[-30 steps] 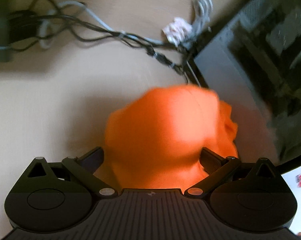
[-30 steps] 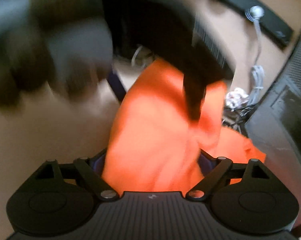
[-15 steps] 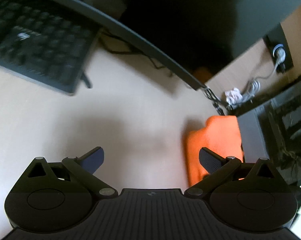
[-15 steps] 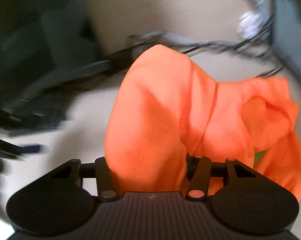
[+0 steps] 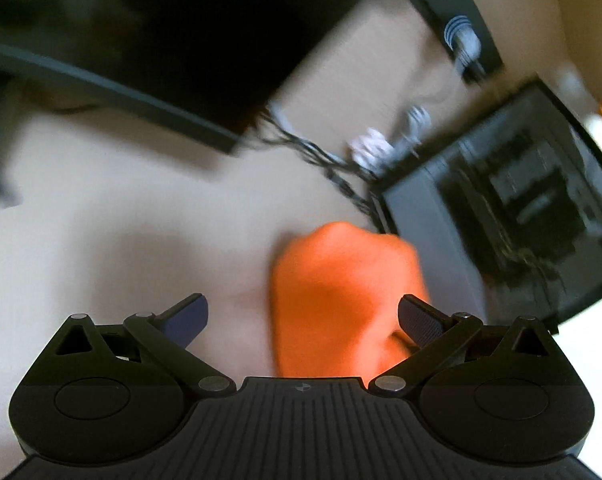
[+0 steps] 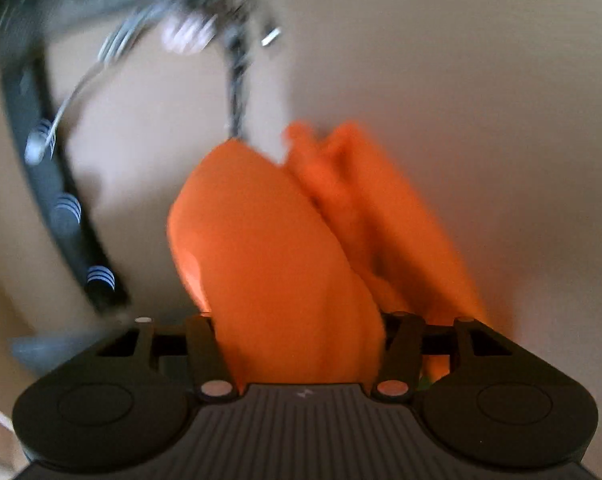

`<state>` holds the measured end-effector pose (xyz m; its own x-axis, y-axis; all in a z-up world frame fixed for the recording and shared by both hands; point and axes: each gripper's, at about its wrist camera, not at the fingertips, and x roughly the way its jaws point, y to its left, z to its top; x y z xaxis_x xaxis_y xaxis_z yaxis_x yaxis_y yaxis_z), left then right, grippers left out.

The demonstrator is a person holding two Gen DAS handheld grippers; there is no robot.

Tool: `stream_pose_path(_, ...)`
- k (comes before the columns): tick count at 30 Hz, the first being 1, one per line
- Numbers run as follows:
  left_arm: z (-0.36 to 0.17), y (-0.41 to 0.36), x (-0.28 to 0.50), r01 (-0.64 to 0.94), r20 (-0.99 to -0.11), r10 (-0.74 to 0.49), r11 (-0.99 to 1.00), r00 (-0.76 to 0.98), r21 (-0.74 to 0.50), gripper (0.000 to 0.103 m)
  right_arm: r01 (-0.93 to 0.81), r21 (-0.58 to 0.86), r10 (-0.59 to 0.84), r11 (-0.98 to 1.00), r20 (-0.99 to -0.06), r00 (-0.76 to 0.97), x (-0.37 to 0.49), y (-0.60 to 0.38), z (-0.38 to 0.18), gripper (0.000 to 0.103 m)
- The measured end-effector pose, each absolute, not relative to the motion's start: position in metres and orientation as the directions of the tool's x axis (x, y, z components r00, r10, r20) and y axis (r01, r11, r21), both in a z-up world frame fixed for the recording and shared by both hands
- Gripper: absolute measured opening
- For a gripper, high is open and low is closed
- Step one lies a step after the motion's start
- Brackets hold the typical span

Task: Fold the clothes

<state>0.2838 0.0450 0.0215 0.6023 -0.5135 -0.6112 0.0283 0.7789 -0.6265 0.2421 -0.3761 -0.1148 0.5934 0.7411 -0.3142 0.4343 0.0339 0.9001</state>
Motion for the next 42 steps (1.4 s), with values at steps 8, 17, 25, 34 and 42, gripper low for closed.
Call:
stream_pose_path(8,0.002,-0.041,0.343,0.132,-0.740,-0.436,0.891,0.511,-0.434,0.103,0.282,0.875,0.696,0.393,-0.484,0.531,0.250,-0.396,-0.086,0.071)
stream_pose_path(17,0.003,-0.037,0.336,0.168,-0.735,-0.424,0.902,0.530,-0.398,0.103,-0.129,0.552,0.477,0.824,-0.552,0.684,0.257,-0.407,0.022,0.076)
stream_pose_path(25,-0.001,-0.017,0.318,0.104,-0.761,-0.373,0.920,0.531,-0.378,0.103,-0.183,0.372,0.406,0.910,-0.712,0.572,0.342,-0.331,-0.024,0.079)
stream_pose_path(34,-0.008,0.016,0.296,0.059,-0.746,-0.385,0.904,0.544,-0.423,0.103,-0.294,0.316,0.431,0.902,-0.669,0.606,0.258,-0.319,0.015,0.081)
stream_pose_path(42,-0.009,0.004,0.275,0.121,-0.762,-0.401,0.910,0.508,-0.397,0.103,-0.381,0.151,0.360,0.912,-0.737,0.571,0.230,-0.285,-0.024,0.088)
